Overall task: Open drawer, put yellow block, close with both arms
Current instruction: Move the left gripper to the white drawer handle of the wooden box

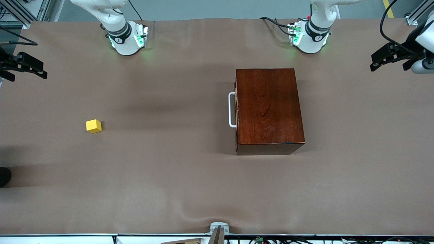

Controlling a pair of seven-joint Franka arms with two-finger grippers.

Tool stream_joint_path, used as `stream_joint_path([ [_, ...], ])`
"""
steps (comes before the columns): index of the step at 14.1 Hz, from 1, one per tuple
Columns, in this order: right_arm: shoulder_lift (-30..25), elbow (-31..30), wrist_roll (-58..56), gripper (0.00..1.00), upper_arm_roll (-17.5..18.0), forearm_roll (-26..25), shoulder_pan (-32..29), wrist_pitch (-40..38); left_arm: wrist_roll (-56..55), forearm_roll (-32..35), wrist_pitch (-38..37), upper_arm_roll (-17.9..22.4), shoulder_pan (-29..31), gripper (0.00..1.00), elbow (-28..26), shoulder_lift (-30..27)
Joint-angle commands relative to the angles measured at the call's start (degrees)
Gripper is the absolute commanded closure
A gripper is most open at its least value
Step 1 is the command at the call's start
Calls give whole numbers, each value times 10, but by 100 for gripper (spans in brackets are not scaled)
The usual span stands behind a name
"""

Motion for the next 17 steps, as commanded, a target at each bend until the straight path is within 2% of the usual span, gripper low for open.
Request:
stream_joint_path([
  [1, 1, 4, 7, 0, 6, 10, -10, -5, 5, -2, -13, -5, 2, 0, 12, -6],
  [5, 1, 5, 7, 0, 6, 10, -11, -5, 0, -7, -18, -14, -4, 0, 15, -4],
  [8, 1, 5, 7, 0, 6, 10, -11, -5, -22, -5, -17, -99, -30, 0, 15, 27],
  [9, 1, 5, 7, 0, 6, 10, -11, -5, -69, -2, -13, -133, -39, 0, 23, 51],
  [11, 1, 5, 7, 0, 6, 10, -12, -5, -181, -1, 3, -181, -66, 0, 78, 122],
  [13, 1, 4, 7, 0, 6, 10, -11, -5, -266, 19, 18, -184, -131, 0, 140, 200],
  [14, 1, 5, 7, 0, 6, 11, -11, -5, -296, 32, 40, -182, -163, 0, 154, 225],
  [17, 1, 5, 7, 0, 6, 10, -11, -4, -398, 75, 132, -179, -239, 0, 159, 297],
])
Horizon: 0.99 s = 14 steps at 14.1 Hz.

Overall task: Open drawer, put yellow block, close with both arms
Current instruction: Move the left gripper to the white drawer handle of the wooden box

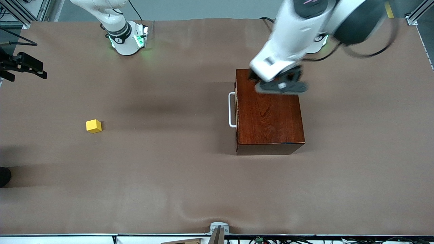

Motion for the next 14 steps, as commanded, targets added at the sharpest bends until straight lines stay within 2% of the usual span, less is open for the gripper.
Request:
stream_joint_path([
  [1, 1, 5, 7, 0, 5, 10, -8, -5, -76, 45, 47, 8, -62, 0, 48, 86],
  [3, 1, 6, 7, 0, 5, 10, -8, -5, -120, 68, 61, 55, -130, 0, 83, 143],
  [6, 1, 5, 7, 0, 5, 10, -9, -5, -151, 67, 97, 202, -273, 0, 103, 199],
  [7, 1, 5, 7, 0, 5, 10, -9, -5, -155, 64, 109, 235, -303, 0, 103, 210],
  [9, 2, 5, 7, 0, 5, 10, -9, -5, -159, 64, 119, 252, -320, 0, 103, 232],
  [14, 2, 5, 7, 0, 5, 10, -9, -5, -162, 69, 117, 255, -328, 0, 95, 264],
])
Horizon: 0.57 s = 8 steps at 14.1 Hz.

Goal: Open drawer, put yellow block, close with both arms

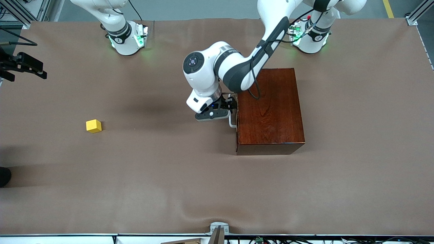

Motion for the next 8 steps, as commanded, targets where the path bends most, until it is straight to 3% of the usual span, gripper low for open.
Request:
stream_joint_path([
  [1, 2, 5, 7, 0, 5, 11, -9, -5, -4, 16, -6, 3, -7, 0, 15, 23],
  [8, 2, 6, 6, 0, 5, 10, -9, -3, -5, 12, 6, 0, -20, 0, 18, 36],
])
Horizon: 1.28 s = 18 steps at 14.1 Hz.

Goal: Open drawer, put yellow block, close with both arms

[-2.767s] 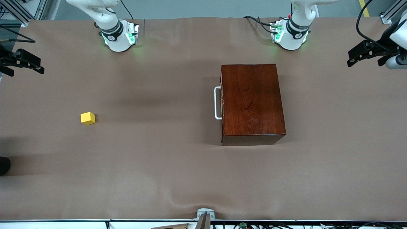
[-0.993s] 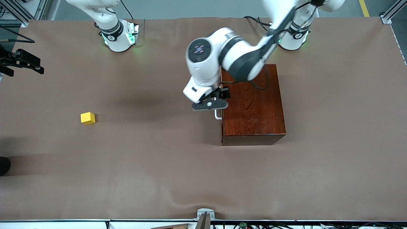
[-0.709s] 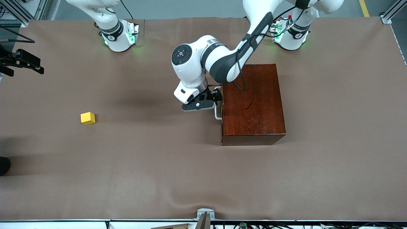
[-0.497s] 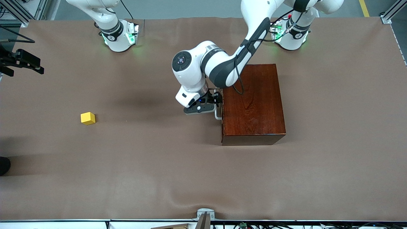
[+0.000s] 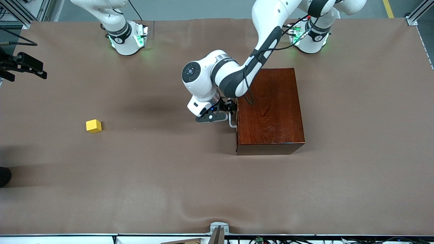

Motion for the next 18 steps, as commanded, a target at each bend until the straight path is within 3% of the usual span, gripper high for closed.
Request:
stream_joint_path([
  [1, 2, 6, 6, 0, 5, 10, -8, -2, -6, 10, 15, 0, -9, 0, 19, 8],
  [11, 13, 11, 4, 0, 4, 7, -10, 24, -86, -12, 113, -14, -14, 0, 21, 25],
  [14, 35, 11, -3, 0, 5, 20, -48, 29, -102, -13, 133, -16, -18, 0, 23, 27],
  [18, 68, 12, -4, 0, 5, 22, -60, 37, -120, -22, 138, -22, -24, 0, 62, 41],
])
